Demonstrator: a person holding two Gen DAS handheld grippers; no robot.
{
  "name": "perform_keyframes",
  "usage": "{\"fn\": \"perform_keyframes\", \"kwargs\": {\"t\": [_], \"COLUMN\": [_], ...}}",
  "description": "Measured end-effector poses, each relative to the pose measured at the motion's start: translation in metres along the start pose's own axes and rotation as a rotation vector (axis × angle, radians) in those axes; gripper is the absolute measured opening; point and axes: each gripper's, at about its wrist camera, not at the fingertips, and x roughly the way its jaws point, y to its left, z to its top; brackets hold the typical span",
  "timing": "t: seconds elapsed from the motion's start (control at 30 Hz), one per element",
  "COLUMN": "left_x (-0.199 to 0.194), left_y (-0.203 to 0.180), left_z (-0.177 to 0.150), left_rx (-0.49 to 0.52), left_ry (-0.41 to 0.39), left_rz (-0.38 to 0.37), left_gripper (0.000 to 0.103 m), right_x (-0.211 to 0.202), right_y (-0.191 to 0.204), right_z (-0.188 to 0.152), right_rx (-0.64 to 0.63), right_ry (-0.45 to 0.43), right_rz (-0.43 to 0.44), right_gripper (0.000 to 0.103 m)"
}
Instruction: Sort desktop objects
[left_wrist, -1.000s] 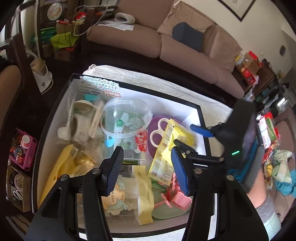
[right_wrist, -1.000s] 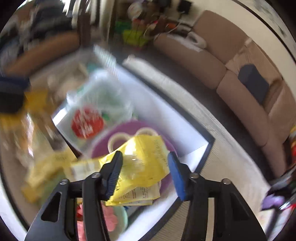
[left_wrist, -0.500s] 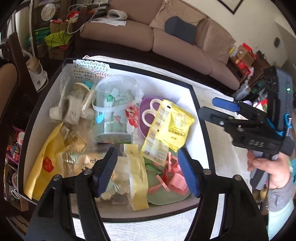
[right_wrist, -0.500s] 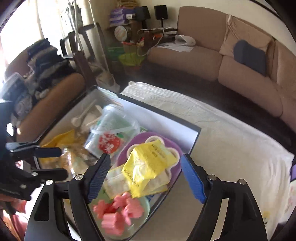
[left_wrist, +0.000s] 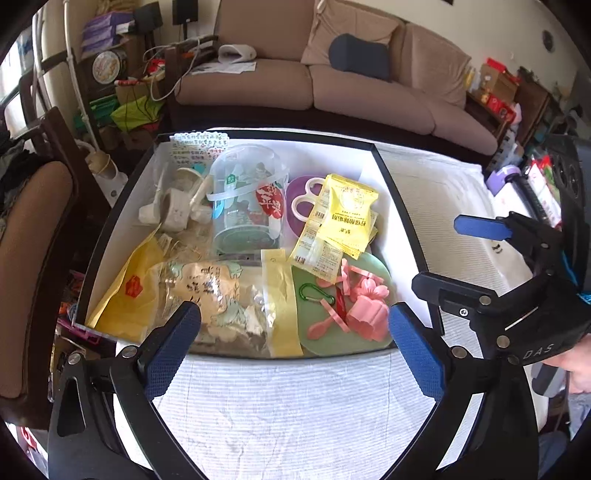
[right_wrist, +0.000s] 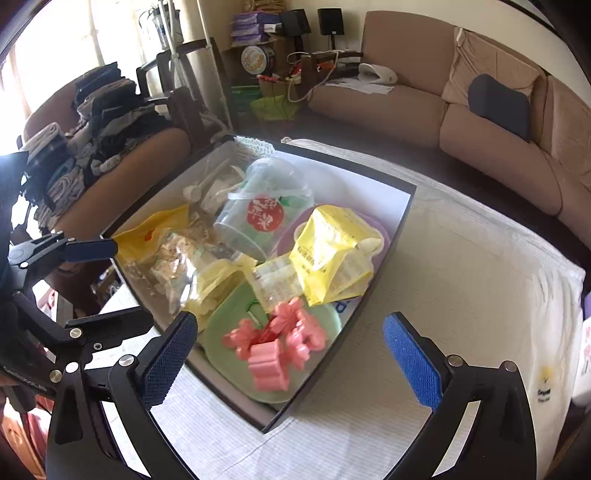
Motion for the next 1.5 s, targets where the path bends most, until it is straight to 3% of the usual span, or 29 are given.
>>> {"fn": "perform_keyframes", "kwargs": {"t": [0.53, 0.7, 0.9, 1.13, 1.5], "left_x": [-0.071, -0.084, -0.081, -0.057, 0.033], "left_y": [-0.005, -0.030, -0.078, -0.146, -0.240], "left_z": [-0.064, -0.086, -0.107, -0.126, -0.141], "left_rx": [-0.030, 0.015, 0.055, 0.082, 0.103], "left_ry": [-0.034, -0.031, -0.014, 0.000, 0.066], "left_rz": [0.043, 0.063, 0.017, -0.065, -0.127], "left_gripper": [0.102, 0.102, 0.102, 0.102, 0.102], "right_x": [-0.061, -0.082, -0.106, -0.132, -0.154], "right_y": [0.045, 0.051, 0.039, -0.015, -0.184], "right_z": [-0.045, -0.069, -0.104, -0.155, -0.276], "right_rx": [-0.042, -0.057, -0.043, 0.018, 0.371], "right_ry": [-0.043, -0.053, -0.061, -0.066, -0.049], "right_rz": [-0.076, -0.086, -0.102, -0.150, -0.351], "right_gripper": [0.103, 0.103, 0.103, 0.103, 0.103]}}
